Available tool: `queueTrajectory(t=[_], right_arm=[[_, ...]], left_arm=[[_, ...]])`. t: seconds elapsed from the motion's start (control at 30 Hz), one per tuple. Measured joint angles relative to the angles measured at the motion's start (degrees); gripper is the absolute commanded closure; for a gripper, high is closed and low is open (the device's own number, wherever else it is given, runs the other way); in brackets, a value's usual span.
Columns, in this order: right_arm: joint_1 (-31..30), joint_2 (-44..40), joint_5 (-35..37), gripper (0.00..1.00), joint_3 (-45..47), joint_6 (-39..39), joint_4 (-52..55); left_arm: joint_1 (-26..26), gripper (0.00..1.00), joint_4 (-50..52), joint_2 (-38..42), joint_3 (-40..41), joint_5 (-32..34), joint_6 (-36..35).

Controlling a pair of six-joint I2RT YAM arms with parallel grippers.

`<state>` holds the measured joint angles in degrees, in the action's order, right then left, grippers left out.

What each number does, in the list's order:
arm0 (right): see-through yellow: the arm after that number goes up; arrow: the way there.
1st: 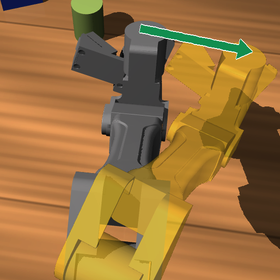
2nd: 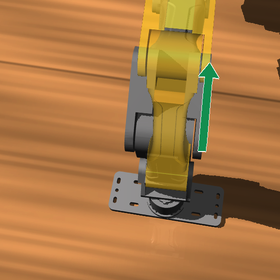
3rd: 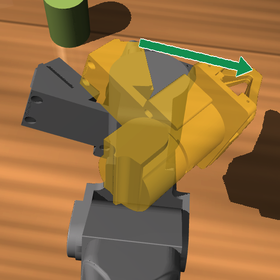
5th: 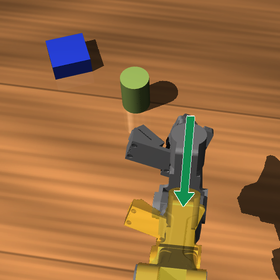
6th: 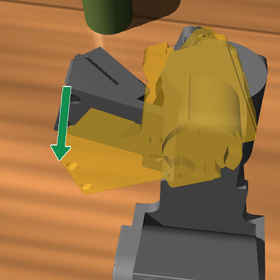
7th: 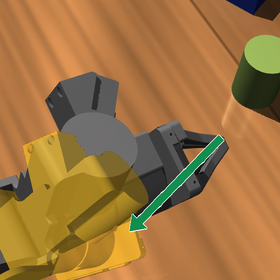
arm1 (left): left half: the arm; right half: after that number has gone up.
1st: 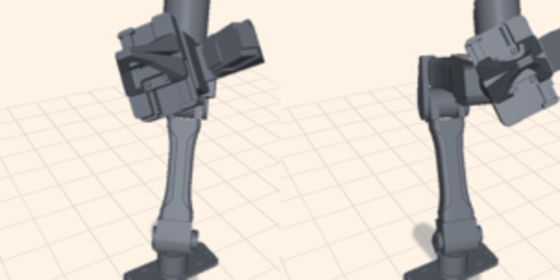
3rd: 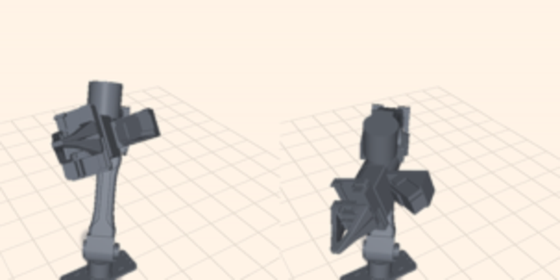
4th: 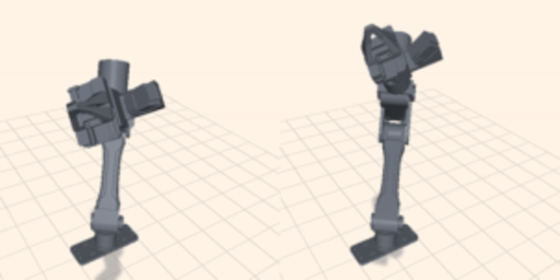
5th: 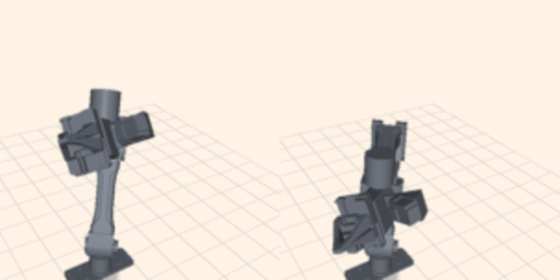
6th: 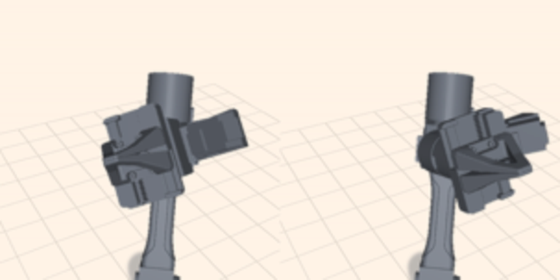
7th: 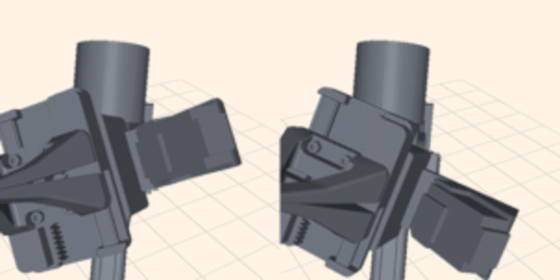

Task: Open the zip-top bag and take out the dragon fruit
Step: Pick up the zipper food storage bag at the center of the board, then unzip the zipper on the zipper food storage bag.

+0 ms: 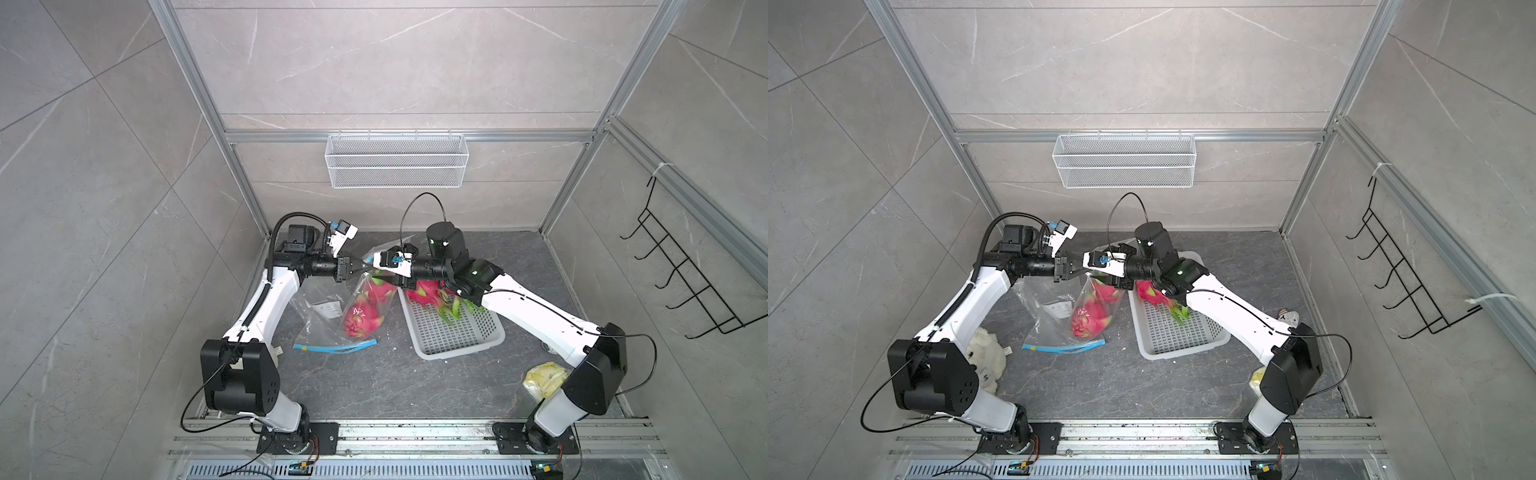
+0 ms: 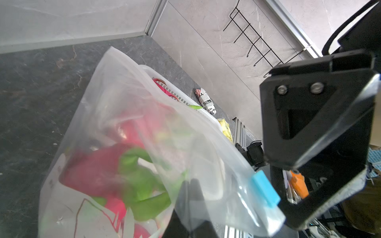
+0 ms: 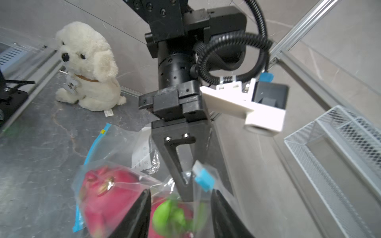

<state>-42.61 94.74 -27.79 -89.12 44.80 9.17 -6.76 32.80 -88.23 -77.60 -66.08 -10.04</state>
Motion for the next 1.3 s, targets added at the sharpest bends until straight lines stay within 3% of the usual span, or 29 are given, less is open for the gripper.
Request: queueTrajectory(t=[0.33,0.8,1.3], right_arm=[[0.2,0.0,0.7,0.53,-1.8,6.4,2.8],[-2.6,2.6,3.0,0.63,-2.7,12.7,3.8],[-3.3,4.3,7.5,0.83,-2.7,15.8,-0.2]], left_arm=[[0.0,1.00,2.6,1.5,2.6,0.7,0.0],[-0.1,1.00,3.2,1.8,2.6,1.0,-0.2],[-0.5,1.00,4.6,1.8,2.6,0.8,-0.7]])
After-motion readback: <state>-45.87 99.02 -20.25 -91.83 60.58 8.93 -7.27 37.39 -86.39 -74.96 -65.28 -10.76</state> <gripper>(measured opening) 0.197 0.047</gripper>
